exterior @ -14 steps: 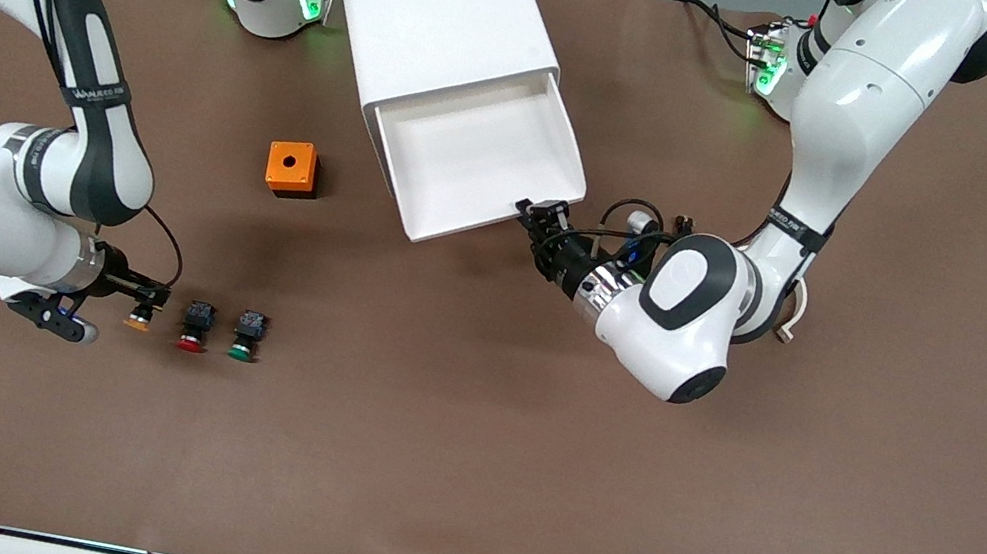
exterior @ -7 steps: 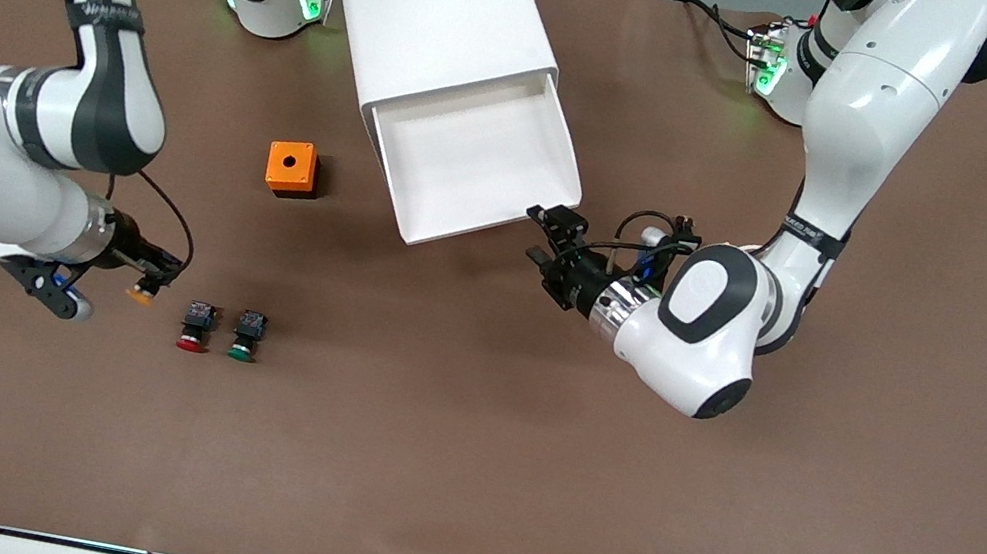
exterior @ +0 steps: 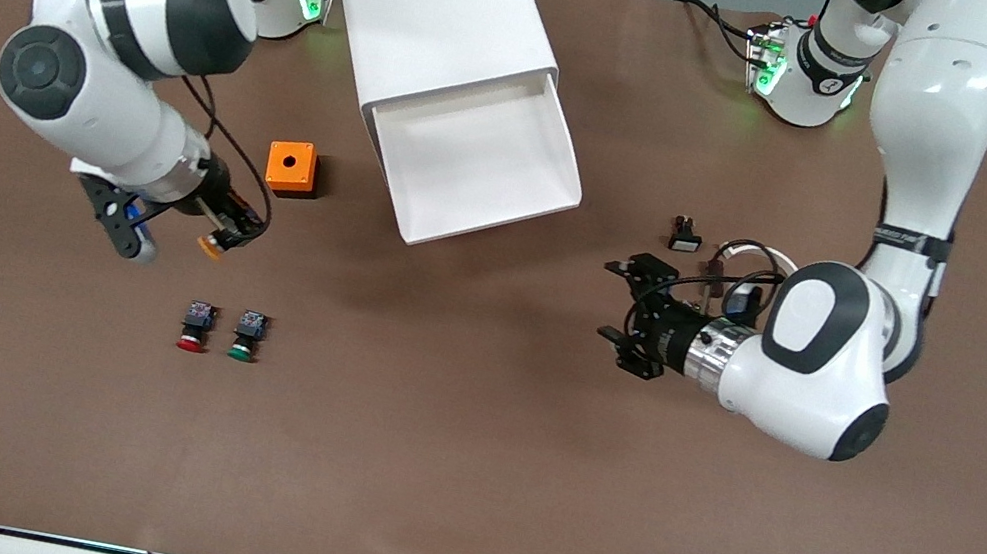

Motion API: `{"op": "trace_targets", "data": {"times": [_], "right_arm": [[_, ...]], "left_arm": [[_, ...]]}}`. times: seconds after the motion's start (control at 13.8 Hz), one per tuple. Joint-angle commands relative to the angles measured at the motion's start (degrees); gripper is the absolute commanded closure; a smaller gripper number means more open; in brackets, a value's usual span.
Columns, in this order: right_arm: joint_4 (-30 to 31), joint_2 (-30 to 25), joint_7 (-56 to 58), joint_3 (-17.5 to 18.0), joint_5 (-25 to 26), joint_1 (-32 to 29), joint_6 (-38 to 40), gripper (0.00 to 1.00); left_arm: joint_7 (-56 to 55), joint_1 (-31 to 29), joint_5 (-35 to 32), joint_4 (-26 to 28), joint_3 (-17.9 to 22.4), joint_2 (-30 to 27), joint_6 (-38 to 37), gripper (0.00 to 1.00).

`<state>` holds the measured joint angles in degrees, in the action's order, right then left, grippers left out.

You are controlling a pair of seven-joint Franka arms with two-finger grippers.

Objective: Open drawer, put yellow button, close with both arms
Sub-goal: 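Lift the yellow button with the right gripper toward the open drawer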

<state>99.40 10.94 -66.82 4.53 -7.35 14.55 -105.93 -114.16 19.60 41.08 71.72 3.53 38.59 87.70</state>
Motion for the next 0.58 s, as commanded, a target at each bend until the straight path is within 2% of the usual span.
{"op": "trace_targets", "data": {"times": [0.0,0.15,0.51], "right_arm": [[0.88,-2.15,-10.75,-0.48,-1.26,4.95,-0.41,0.96],[0.79,-2.33,-18.31,-0.48,-1.26,8.90,-1.72,0.95],[0.79,-1.71,-32.73,-0.57,-0.65,16.82,-7.87,0.95]], "left_arm": [[7.25,1.05,-12.55,0.88,0.34,-2.73,-0.25,0.01],[15.33,1.49,-23.11,0.88,-0.19,-4.30,-0.25,0.01],[30.29,1.41,-32.63,0.79,0.25,-5.27,1.94,0.00]]}}
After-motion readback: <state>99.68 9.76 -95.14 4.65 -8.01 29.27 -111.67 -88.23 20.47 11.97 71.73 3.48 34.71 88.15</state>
